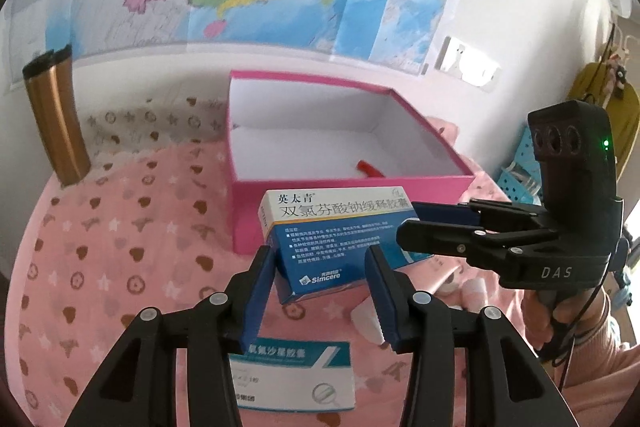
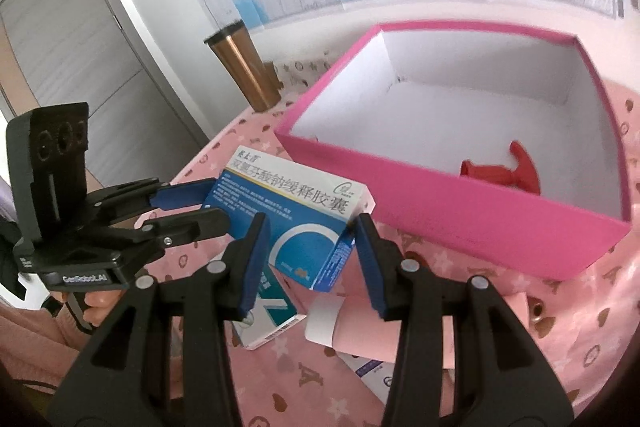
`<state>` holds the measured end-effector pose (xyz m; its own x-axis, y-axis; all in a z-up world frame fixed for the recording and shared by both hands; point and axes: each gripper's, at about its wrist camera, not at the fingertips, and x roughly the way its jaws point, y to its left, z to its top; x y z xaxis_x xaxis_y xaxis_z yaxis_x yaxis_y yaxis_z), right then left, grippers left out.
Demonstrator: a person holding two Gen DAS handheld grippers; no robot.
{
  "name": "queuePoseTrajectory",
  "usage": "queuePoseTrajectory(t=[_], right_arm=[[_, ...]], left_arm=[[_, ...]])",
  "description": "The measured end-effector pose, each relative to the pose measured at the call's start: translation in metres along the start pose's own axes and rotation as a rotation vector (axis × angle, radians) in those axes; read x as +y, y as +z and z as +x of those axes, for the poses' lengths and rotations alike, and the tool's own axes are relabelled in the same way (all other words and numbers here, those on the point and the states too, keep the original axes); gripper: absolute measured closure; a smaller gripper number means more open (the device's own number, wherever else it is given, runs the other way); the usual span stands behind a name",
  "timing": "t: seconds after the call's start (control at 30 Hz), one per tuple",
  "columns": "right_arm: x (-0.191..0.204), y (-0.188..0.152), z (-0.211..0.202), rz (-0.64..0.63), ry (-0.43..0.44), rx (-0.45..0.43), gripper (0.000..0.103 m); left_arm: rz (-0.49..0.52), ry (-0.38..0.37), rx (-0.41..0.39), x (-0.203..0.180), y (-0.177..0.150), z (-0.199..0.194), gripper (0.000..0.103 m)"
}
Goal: Organize rigid objects
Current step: 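Lower the medicine box into the pink box and open the right gripper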
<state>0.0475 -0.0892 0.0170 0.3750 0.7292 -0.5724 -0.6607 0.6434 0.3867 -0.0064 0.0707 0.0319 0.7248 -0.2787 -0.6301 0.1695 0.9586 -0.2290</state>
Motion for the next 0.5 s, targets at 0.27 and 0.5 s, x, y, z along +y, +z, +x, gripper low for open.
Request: queuePoseTrajectory(t=[0.27,0.5], right_arm=[[-0.004,0.020,-0.023,-0.028,-0.028,-0.064,0.056],[-0.020,0.046,-0.017,-0.007,-0.022,-0.083,0.056]], left_arm=[[0.061,0.008,-0.044,-0.012,0.025,0.000,0.057],[0.087,0.024,-0.064,-0.010,0.054,0.012,0.057]])
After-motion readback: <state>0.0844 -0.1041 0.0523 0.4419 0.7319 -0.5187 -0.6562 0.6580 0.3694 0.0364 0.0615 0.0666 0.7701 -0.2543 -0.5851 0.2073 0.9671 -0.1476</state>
